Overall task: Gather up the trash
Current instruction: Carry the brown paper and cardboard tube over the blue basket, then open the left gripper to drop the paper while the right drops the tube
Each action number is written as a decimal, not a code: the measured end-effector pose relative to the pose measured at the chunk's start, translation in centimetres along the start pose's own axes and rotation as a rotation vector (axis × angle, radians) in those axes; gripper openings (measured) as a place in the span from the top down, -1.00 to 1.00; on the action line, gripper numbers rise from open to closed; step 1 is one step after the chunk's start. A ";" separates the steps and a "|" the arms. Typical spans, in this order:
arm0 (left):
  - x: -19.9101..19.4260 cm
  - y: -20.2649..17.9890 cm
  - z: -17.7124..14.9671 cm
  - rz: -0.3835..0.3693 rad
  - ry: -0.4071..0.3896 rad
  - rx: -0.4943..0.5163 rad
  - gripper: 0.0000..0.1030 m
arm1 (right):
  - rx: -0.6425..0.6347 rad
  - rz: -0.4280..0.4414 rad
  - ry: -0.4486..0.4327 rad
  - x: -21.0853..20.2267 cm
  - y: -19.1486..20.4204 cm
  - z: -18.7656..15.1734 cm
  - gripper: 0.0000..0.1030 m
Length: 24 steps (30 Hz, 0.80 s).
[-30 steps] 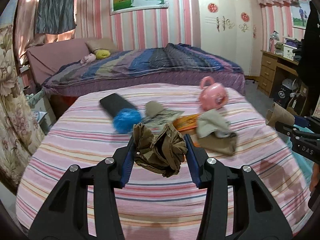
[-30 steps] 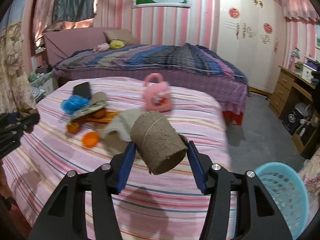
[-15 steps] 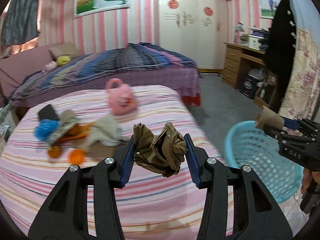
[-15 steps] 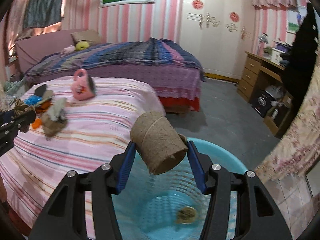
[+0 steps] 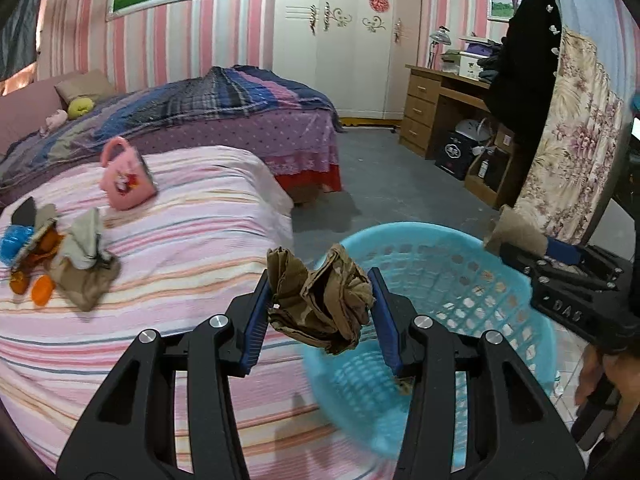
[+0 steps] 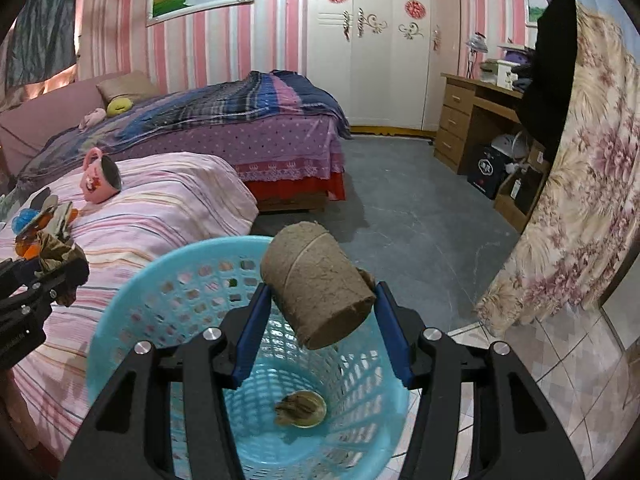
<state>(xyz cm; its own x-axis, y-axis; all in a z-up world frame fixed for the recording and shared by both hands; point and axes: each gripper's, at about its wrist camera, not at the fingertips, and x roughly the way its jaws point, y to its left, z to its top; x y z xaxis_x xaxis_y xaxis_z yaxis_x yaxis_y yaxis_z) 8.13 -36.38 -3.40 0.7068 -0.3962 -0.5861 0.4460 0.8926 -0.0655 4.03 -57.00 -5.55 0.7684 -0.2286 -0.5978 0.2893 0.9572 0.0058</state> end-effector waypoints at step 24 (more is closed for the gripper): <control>0.5 1.2 0.8 0.041 -0.037 0.023 -0.77 | 0.000 0.011 0.023 0.5 0.0 -0.7 -0.03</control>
<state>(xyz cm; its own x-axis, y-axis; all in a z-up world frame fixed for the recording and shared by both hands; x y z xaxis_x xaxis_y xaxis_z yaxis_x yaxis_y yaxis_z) 9.51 -35.68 -3.14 0.7447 -0.3673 -0.5573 0.4281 0.9034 -0.0234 4.00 -57.03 -6.39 0.7582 -0.2141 -0.6158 0.2807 0.9597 0.0120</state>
